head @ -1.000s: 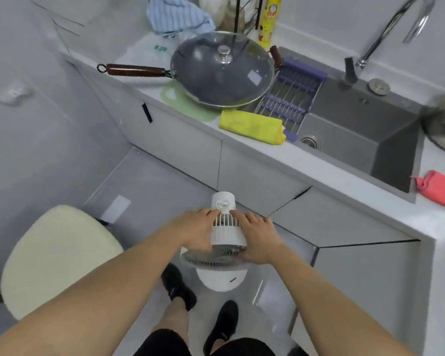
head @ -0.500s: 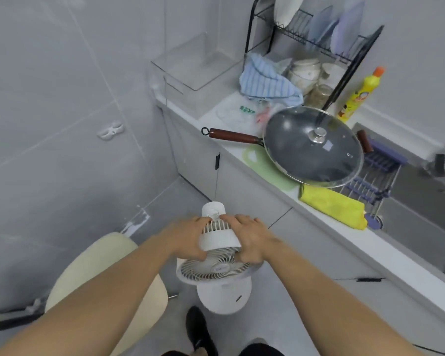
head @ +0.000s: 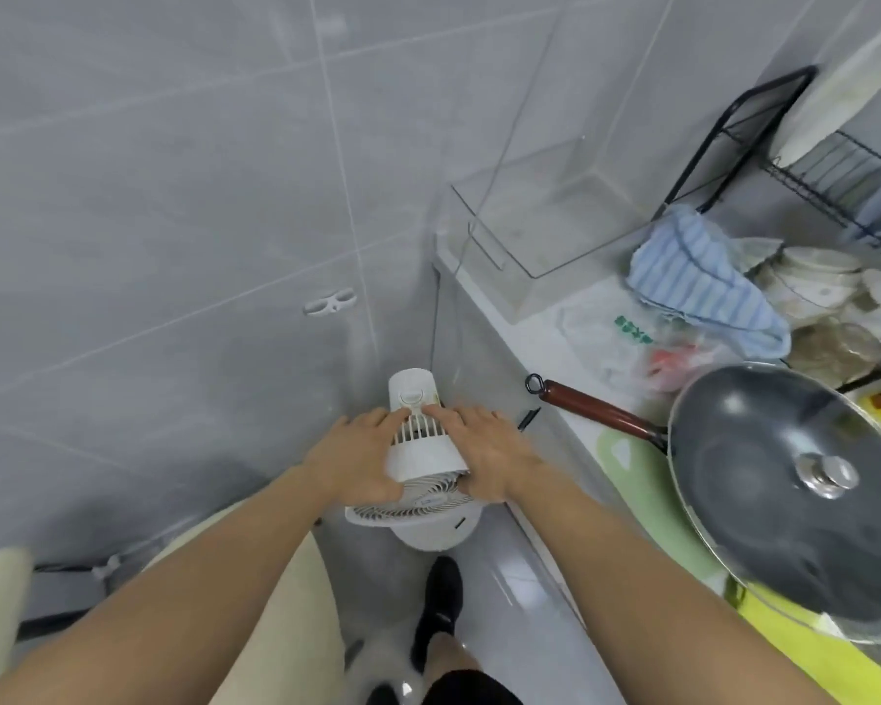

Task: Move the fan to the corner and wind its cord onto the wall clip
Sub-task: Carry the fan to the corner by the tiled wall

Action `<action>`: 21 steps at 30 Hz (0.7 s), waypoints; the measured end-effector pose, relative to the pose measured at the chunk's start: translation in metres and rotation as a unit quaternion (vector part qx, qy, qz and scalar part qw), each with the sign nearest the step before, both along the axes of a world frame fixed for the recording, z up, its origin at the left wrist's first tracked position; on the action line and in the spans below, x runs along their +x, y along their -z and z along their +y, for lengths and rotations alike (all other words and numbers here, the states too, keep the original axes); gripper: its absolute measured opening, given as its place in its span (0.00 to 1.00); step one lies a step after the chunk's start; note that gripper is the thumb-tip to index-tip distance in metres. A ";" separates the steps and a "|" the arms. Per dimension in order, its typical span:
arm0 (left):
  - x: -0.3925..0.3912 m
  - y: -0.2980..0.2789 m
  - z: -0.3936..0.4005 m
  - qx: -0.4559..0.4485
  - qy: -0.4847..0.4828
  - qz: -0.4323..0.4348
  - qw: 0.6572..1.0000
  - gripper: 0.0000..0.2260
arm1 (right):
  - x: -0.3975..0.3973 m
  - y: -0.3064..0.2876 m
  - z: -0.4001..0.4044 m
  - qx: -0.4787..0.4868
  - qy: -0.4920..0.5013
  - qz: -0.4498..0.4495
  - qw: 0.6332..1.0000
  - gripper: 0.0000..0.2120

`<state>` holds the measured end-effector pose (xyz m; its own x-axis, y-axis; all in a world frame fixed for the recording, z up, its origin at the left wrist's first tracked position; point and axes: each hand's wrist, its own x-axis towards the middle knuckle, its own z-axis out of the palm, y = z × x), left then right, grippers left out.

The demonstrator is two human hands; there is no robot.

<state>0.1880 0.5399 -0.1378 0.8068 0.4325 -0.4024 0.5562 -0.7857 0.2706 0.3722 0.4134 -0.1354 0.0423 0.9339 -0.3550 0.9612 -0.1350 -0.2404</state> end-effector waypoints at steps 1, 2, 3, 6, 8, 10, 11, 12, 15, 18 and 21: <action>0.009 0.004 0.013 0.000 -0.009 0.000 1.000 0.48 | 0.010 0.003 0.017 0.001 -0.006 -0.004 1.000 0.54; 0.014 0.006 0.020 0.001 -0.017 0.002 1.000 0.48 | 0.016 0.005 0.026 0.002 -0.010 -0.006 1.000 0.54; 0.021 0.011 0.030 0.001 -0.028 0.003 1.000 0.47 | 0.023 0.009 0.039 0.001 -0.015 -0.004 1.000 0.53; 0.037 0.023 0.048 0.019 -0.044 -0.010 0.999 0.47 | 0.040 0.025 0.064 0.010 -0.027 -0.013 1.000 0.52; 0.041 0.032 0.054 0.015 -0.055 -0.003 0.998 0.48 | 0.046 0.036 0.073 0.008 -0.043 -0.018 0.999 0.51; 0.045 0.041 0.060 0.031 -0.056 0.002 0.998 0.49 | 0.051 0.042 0.081 0.003 -0.054 -0.023 0.998 0.49; 0.049 0.045 0.066 0.031 -0.056 0.006 0.998 0.48 | 0.054 0.046 0.087 -0.001 -0.054 -0.022 0.998 0.48; 0.053 0.050 0.071 0.030 -0.052 0.006 0.998 0.48 | 0.057 0.050 0.091 -0.004 -0.048 -0.023 0.999 0.48; 0.062 0.061 0.084 0.022 -0.042 0.000 0.999 0.47 | 0.062 0.061 0.101 -0.014 -0.033 -0.035 0.999 0.48; 0.070 0.079 0.095 0.011 -0.032 0.004 0.999 0.47 | 0.064 0.073 0.109 -0.045 -0.013 -0.029 0.998 0.49; 0.073 0.098 0.104 -0.013 -0.016 0.005 1.000 0.46 | 0.066 0.085 0.111 -0.052 0.009 -0.024 0.998 0.49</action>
<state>0.2609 0.6435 -0.2355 0.7894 0.4465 -0.4212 0.5828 -0.7608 0.2858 0.4384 0.5243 -0.2207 0.0790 0.8909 -0.4472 0.9684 -0.1750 -0.1776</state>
